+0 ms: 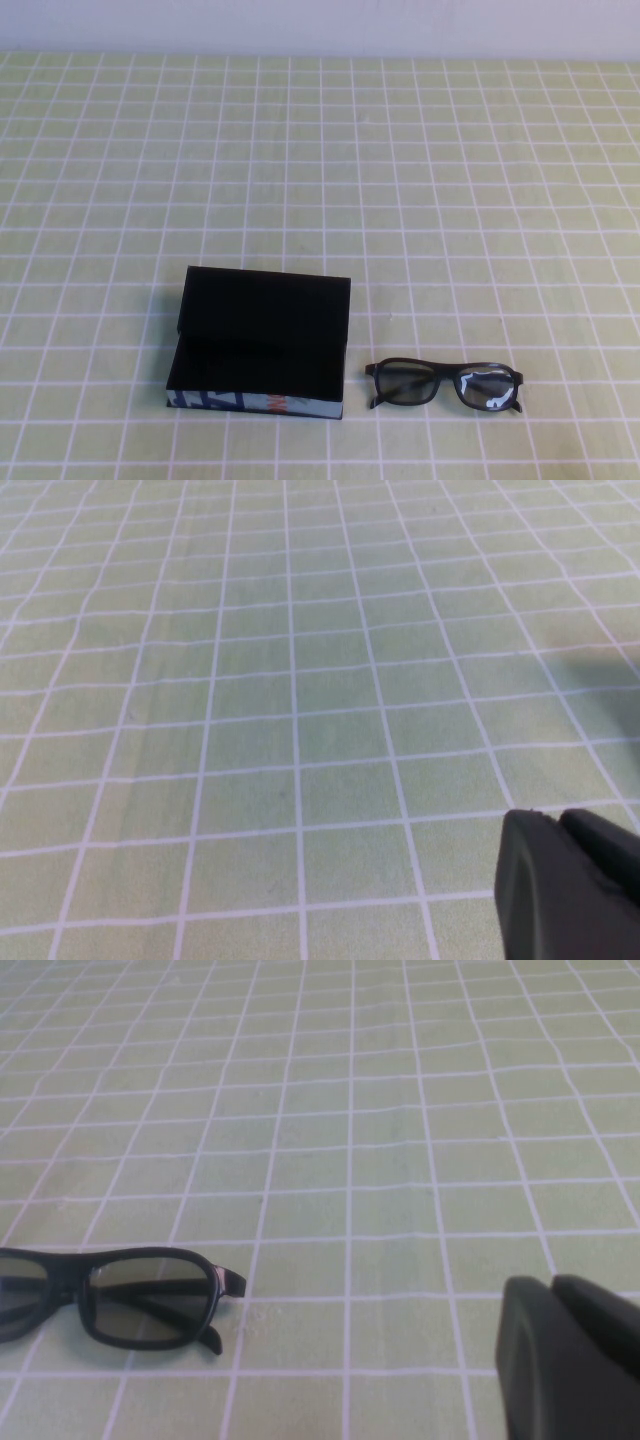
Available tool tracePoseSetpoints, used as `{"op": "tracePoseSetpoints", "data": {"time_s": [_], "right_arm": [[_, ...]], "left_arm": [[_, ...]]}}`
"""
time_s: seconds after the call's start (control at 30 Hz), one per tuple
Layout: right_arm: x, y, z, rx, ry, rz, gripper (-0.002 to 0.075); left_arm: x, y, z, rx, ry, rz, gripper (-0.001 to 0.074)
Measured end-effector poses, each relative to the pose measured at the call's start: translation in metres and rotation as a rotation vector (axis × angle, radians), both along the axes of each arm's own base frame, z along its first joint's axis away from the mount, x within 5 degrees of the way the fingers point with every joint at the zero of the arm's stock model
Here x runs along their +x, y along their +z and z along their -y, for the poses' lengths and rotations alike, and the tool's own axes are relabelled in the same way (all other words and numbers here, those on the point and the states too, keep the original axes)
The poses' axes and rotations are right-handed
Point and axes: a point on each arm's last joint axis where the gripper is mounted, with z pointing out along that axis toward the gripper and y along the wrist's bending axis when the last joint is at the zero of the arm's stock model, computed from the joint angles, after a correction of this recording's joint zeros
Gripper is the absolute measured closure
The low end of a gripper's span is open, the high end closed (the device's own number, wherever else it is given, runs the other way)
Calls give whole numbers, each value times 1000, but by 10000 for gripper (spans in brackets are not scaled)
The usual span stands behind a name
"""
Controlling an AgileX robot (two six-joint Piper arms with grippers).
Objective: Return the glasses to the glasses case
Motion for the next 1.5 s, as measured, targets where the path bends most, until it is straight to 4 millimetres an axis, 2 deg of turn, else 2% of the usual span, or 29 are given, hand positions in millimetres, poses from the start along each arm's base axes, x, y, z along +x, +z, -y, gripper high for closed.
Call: {"op": "tracePoseSetpoints", "data": {"time_s": [0.93, 1.23, 1.5], "right_arm": [[0, 2, 0, 14, -4, 16, 737], [2, 13, -5, 387, -23, 87, 737], [3, 26, -2, 806, -93, 159, 737]], "left_arm": [[0, 0, 0, 0, 0, 0, 738], [0, 0, 0, 0, 0, 0, 738], [0, 0, 0, 0, 0, 0, 738]]}}
